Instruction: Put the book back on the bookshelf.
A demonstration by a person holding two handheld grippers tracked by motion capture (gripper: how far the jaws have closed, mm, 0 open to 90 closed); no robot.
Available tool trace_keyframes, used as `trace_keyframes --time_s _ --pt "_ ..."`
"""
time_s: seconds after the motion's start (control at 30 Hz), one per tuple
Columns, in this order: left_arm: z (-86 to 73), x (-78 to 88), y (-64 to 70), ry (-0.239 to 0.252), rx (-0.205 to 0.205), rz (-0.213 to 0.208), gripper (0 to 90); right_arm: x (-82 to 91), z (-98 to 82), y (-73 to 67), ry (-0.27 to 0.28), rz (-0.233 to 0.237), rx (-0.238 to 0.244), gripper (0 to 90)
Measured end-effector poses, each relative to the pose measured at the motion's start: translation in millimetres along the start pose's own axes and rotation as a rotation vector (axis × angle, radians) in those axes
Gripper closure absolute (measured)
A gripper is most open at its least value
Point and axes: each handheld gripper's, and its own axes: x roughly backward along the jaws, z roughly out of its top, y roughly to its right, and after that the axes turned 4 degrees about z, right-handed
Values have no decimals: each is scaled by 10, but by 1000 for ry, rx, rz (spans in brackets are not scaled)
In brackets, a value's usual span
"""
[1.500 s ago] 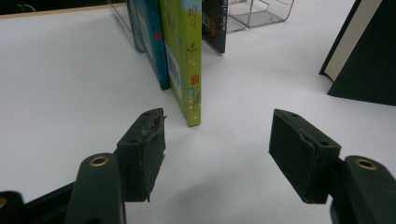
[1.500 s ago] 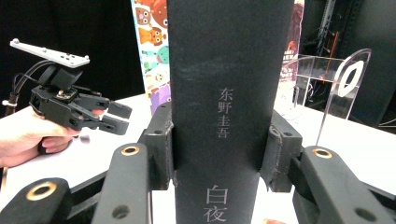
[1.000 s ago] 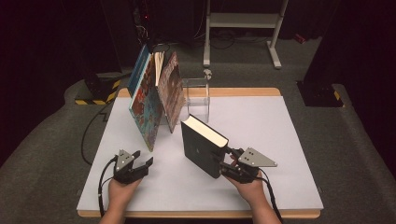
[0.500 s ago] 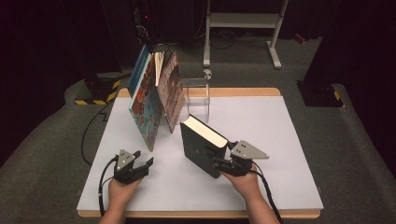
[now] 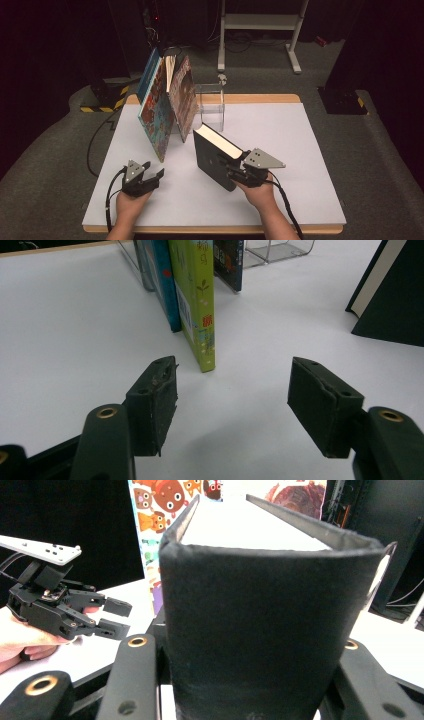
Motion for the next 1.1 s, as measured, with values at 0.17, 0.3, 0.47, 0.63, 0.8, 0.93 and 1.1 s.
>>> trace_keyframes --time_s 0.17,0.3,0.47,0.63,0.8,0.93,1.1 --pt "-1 1 1 0 -2 -1 363 -2 -2 -8 4 -1 -1 537" --pt "-1 2 2 1 -1 -2 363 -18 5 -18 11 -7 -3 540" --pt "-2 4 3 3 -4 -4 363 -38 35 -13 12 -12 -14 541" --pt "-1 2 3 3 2 -4 364 7 80 52 18 -39 -32 541" --pt "0 1 -1 -1 0 -3 364 139 108 163 45 -99 -40 541" --pt "0 0 -1 -1 -1 -2 364 243 106 239 52 -158 -32 541" --pt "0 -1 -2 -4 -3 0 365 364 59 353 62 -219 -52 541"
